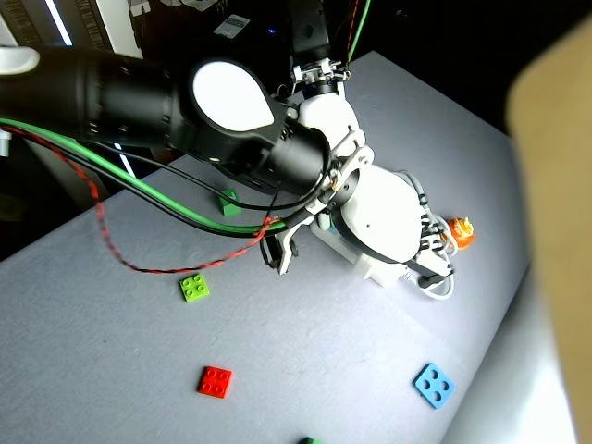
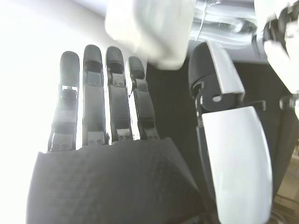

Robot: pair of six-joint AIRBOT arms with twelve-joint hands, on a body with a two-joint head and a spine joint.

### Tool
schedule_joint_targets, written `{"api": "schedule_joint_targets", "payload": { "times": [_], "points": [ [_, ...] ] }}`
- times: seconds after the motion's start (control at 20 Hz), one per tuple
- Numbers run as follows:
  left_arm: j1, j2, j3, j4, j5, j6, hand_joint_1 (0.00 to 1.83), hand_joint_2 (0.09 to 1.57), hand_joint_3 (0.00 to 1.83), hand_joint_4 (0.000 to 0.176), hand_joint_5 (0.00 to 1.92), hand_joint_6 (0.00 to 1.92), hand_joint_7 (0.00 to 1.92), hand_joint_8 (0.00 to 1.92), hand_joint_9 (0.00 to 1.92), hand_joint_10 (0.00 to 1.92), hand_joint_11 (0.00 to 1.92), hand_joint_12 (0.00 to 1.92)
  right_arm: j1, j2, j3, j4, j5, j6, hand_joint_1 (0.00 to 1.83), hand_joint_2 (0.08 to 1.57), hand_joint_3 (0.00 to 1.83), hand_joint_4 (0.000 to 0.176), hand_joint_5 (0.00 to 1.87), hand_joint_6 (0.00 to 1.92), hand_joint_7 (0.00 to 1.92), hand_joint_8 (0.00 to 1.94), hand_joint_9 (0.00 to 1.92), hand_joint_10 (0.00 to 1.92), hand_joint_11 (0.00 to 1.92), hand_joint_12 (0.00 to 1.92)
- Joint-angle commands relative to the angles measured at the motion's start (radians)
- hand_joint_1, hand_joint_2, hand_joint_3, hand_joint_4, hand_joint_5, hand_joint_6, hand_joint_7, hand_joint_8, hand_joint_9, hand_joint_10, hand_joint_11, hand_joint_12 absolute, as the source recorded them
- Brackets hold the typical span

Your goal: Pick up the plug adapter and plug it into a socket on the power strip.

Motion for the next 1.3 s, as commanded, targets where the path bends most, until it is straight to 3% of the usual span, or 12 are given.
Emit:
{"api": "schedule_joint_targets", "payload": {
  "times": [0.0,0.05,0.1,0.25,0.45,0.85,0.9,0.95,1.0,1.05,1.2,1.25],
  "points": [
    [-0.016,0.003,0.008,0.032,-0.029,0.001,0.0,1.19,0.0,0.0,0.09,0.0,0.14,0.0,0.13,0.0,0.0,0.25,0.021,0.022,-0.018,-0.036,0.027,-0.008,0.69,1.15,0.0,0.0,0.29,0.0,0.36,0.0,0.36,0.0,0.0,0.95],
    [-0.026,0.003,0.016,0.032,-0.018,0.004,0.0,1.19,0.0,0.0,0.09,0.0,0.14,0.0,0.13,0.0,0.0,0.25,0.029,0.057,-0.049,-0.036,0.029,-0.014,0.69,1.15,0.0,0.0,0.29,0.0,0.36,0.0,0.36,0.0,0.0,0.95],
    [-0.065,0.01,0.044,0.032,0.018,0.003,0.0,1.19,0.0,0.0,0.1,0.0,0.15,0.0,0.14,0.0,0.0,0.25,0.023,0.194,-0.164,-0.04,0.066,0.002,0.65,1.14,0.0,0.0,0.28,0.0,0.35,0.0,0.35,0.0,0.0,0.94],
    [-0.093,0.021,0.062,0.032,0.045,0.002,0.0,1.2,0.0,0.0,0.12,0.0,0.16,0.0,0.15,0.0,0.0,0.32,0.002,0.312,-0.249,-0.042,0.113,0.087,0.52,1.09,0.0,0.0,0.22,0.01,0.3,0.0,0.29,0.01,0.0,0.8],
    [-0.131,0.063,0.088,0.031,0.121,-0.001,0.0,1.2,0.0,0.0,0.14,0.0,0.19,0.0,0.19,0.01,0.0,0.41,-0.045,0.509,-0.389,-0.036,0.213,0.113,0.69,0.99,0.0,0.0,0.2,0.01,0.29,0.01,0.3,0.01,0.0,0.74],
    [-0.17,0.153,0.124,0.031,0.27,-0.019,0.06,1.19,0.0,0.0,0.54,0.05,0.58,0.05,0.51,0.06,0.0,0.92,-0.076,0.701,-0.521,-0.034,0.231,0.056,0.7,0.9,0.0,0.0,0.37,0.02,0.46,0.02,0.49,0.03,0.06,0.94],
    [-0.181,0.157,0.13,0.031,0.278,-0.019,0.07,1.19,0.0,0.0,0.45,0.32,0.48,0.38,0.35,0.57,0.01,1.15,-0.076,0.716,-0.532,-0.034,0.238,0.053,0.69,0.9,0.0,0.0,0.38,0.02,0.49,0.02,0.51,0.03,0.08,0.94],
    [-0.205,0.162,0.139,0.031,0.292,-0.012,0.09,1.18,0.0,0.0,0.25,0.89,0.26,0.99,0.16,1.1,0.0,1.45,-0.076,0.734,-0.548,-0.034,0.256,0.045,0.69,0.91,0.0,0.0,0.42,0.03,0.53,0.04,0.55,0.05,0.1,0.95],
    [-0.22,0.162,0.144,0.031,0.296,-0.003,0.1,1.18,0.0,0.0,0.13,1.3,0.14,1.42,0.06,1.47,0.0,1.71,-0.076,0.743,-0.554,-0.034,0.262,0.043,0.68,0.91,0.0,0.0,0.44,0.03,0.54,0.04,0.56,0.05,0.1,0.99],
    [-0.24,0.162,0.149,0.031,0.3,0.012,0.17,1.17,0.0,0.0,0.13,1.55,0.14,1.65,0.09,1.73,0.04,1.88,-0.078,0.75,-0.558,-0.034,0.269,0.037,0.65,0.93,0.0,0.0,0.46,0.04,0.55,0.05,0.58,0.07,0.1,1.04],
    [-0.305,0.162,0.16,0.031,0.304,0.072,0.3,1.15,0.0,0.0,0.17,1.89,0.14,1.92,0.15,1.92,0.11,1.92,-0.095,0.763,-0.558,-0.034,0.271,0.031,0.6,0.96,0.0,0.0,0.43,0.21,0.53,0.2,0.58,0.21,0.1,1.12],
    [-0.324,0.162,0.16,0.031,0.304,0.087,0.28,1.15,0.0,0.0,0.2,1.92,0.18,1.92,0.19,1.92,0.15,1.92,-0.102,0.765,-0.558,-0.034,0.267,0.027,0.6,0.96,0.0,0.0,0.24,0.8,0.37,0.71,0.43,0.68,0.11,1.26]
  ]
}}
